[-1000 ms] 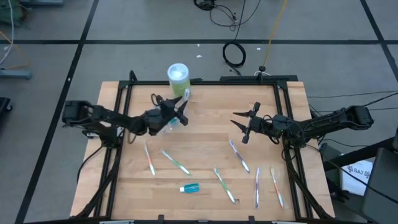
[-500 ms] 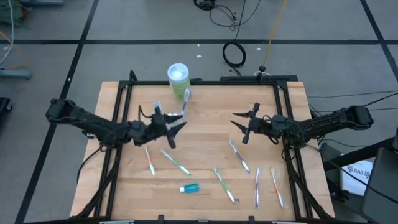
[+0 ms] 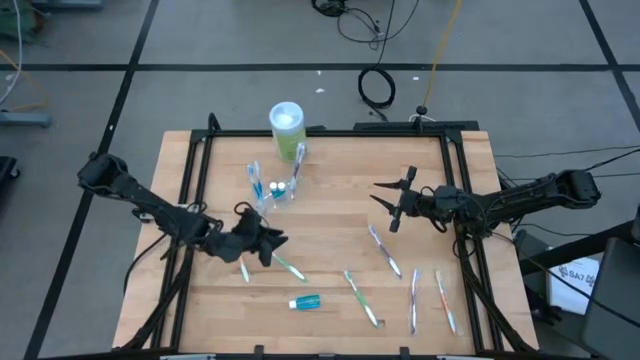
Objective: Pick & Place toothbrushing station
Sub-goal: Put the orange toothbrush into the transparent organizer
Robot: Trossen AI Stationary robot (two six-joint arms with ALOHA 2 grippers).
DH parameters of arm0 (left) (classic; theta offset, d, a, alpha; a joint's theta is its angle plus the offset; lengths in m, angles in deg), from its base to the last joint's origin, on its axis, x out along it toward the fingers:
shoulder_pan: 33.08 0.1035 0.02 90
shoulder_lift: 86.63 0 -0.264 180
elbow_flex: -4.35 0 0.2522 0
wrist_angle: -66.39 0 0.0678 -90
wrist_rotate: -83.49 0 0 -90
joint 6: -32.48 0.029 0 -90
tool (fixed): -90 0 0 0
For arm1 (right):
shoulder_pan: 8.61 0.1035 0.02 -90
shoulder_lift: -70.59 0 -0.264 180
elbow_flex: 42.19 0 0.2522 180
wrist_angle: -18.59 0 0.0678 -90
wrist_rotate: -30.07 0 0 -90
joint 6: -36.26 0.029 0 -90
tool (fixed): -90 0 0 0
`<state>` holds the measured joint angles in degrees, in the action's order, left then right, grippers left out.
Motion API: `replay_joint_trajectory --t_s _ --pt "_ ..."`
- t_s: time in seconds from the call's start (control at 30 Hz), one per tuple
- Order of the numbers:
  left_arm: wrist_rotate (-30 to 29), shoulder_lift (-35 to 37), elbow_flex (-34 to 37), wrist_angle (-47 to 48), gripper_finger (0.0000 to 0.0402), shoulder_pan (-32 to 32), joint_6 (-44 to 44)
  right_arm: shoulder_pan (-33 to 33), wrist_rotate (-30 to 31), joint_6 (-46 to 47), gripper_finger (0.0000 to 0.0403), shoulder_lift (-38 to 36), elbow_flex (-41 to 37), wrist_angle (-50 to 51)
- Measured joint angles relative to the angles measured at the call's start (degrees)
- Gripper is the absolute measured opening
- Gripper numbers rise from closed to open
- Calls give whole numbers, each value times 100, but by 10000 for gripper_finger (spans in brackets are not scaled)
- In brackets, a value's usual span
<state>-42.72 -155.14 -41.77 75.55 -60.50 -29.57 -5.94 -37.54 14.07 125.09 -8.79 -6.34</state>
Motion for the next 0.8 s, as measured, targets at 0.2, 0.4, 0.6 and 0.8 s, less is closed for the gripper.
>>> replay_joint_trajectory --t_s 0.2,0.4,0.6,0.8 --pt "1157 2 0 1259 159 -159 -1416 -2 0 -419 144 0 0 -52" --pt "1579 0 0 3163 159 -159 -3456 -2 0 -759 144 0 -1 -220" --pt "2681 -3 0 4418 159 -168 -5266 -7 0 -917 144 0 -2 -492" --pt "2360 -44 0 4595 159 -164 -5641 -7 0 -1011 144 0 -2 -482"
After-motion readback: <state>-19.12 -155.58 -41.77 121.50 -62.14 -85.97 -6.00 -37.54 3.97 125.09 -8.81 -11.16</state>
